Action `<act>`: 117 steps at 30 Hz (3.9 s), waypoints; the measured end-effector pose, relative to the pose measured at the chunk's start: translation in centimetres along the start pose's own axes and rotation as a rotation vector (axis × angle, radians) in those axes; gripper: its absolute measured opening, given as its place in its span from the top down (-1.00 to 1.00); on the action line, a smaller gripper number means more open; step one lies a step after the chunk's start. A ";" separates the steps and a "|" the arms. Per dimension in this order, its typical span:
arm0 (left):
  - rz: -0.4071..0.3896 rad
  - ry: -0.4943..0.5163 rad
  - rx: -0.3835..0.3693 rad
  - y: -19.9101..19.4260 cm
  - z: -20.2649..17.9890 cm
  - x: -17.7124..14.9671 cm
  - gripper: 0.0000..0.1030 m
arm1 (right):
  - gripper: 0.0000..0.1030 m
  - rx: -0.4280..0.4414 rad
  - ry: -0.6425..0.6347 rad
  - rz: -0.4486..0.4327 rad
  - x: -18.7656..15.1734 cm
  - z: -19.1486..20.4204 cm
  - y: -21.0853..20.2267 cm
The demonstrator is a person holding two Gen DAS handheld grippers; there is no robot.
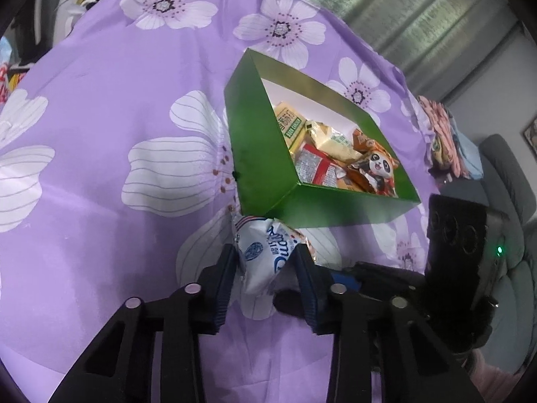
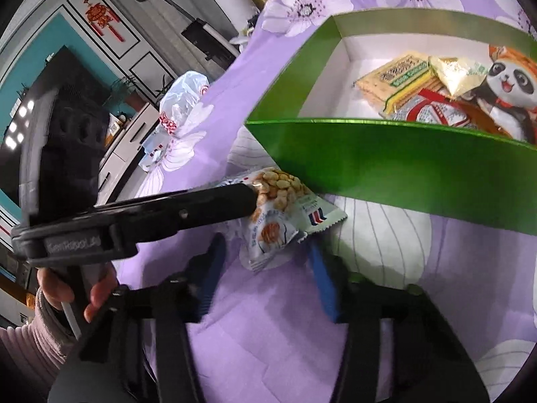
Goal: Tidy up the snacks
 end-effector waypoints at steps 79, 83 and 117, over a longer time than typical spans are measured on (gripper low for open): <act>-0.131 0.268 0.088 4.7 -12.6 8.6 0.45 | 0.50 -0.300 -0.137 -0.197 8.0 -7.3 -10.1; -0.117 0.258 0.089 5.2 -12.3 8.4 0.45 | 0.47 -0.302 -0.119 -0.172 7.9 -7.8 -9.4; -0.195 0.264 0.288 0.4 -13.4 8.4 -0.69 | -0.68 -0.504 -0.190 -0.234 7.8 -5.2 -13.8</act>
Point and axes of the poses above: each gripper's, at about its wrist camera, not at the fingertips, and y roughly the way its jaws point, z to its left, x to its top, the point moved 5 cm from there along y, roughly the way its jaws point, and after that the axes turned 1 degree about z, right-handed, at the moved point
